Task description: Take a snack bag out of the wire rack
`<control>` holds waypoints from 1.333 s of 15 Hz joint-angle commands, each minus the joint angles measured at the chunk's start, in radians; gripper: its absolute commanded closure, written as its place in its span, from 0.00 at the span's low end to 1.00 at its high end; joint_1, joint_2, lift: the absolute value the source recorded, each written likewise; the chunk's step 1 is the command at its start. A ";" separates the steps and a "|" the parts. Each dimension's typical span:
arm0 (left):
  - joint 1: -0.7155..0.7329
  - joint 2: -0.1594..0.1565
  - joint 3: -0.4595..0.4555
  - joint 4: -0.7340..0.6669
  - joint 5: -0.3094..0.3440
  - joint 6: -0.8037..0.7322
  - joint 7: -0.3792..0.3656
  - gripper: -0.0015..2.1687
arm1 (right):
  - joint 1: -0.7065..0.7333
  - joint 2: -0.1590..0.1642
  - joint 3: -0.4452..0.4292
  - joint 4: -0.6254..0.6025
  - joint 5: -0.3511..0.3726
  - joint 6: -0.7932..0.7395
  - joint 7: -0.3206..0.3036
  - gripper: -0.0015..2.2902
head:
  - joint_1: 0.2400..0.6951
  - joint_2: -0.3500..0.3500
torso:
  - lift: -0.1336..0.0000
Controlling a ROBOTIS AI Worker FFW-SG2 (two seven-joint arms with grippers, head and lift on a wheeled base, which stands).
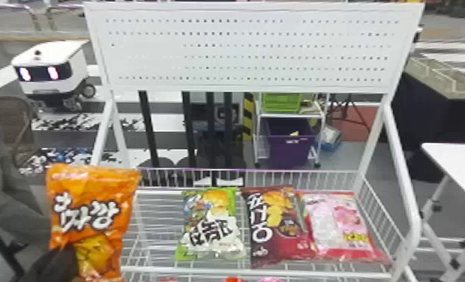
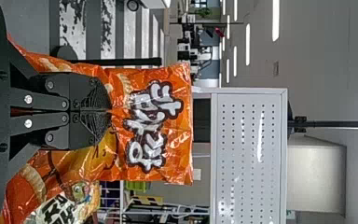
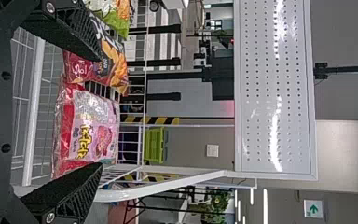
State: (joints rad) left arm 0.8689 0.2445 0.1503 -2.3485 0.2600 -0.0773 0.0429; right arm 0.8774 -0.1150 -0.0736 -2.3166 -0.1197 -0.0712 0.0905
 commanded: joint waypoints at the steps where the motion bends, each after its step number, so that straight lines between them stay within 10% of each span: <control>1: -0.001 -0.001 0.000 0.002 0.001 0.000 0.000 0.90 | -0.001 0.000 0.000 0.000 0.000 0.003 0.000 0.04 | 0.57 0.50 | 1.00; 10: -0.002 0.001 -0.002 0.002 -0.001 0.000 0.000 0.90 | -0.031 -0.008 -0.006 0.023 -0.014 0.040 0.000 0.04 | 0.57 0.50 | 1.00; 15: -0.002 0.004 -0.011 0.002 -0.002 0.000 0.000 0.90 | -0.327 -0.083 0.109 0.210 -0.048 0.135 -0.051 0.04 | 0.57 0.50 | 1.00; 20: -0.001 0.001 -0.018 0.003 -0.012 0.000 0.000 0.90 | -0.655 -0.091 0.275 0.394 -0.054 0.411 -0.092 0.04 | 0.57 0.50 | 1.00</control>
State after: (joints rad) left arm 0.8679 0.2471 0.1335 -2.3469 0.2517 -0.0773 0.0429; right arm 0.3090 -0.2114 0.1585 -1.9771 -0.1698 0.2748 0.0017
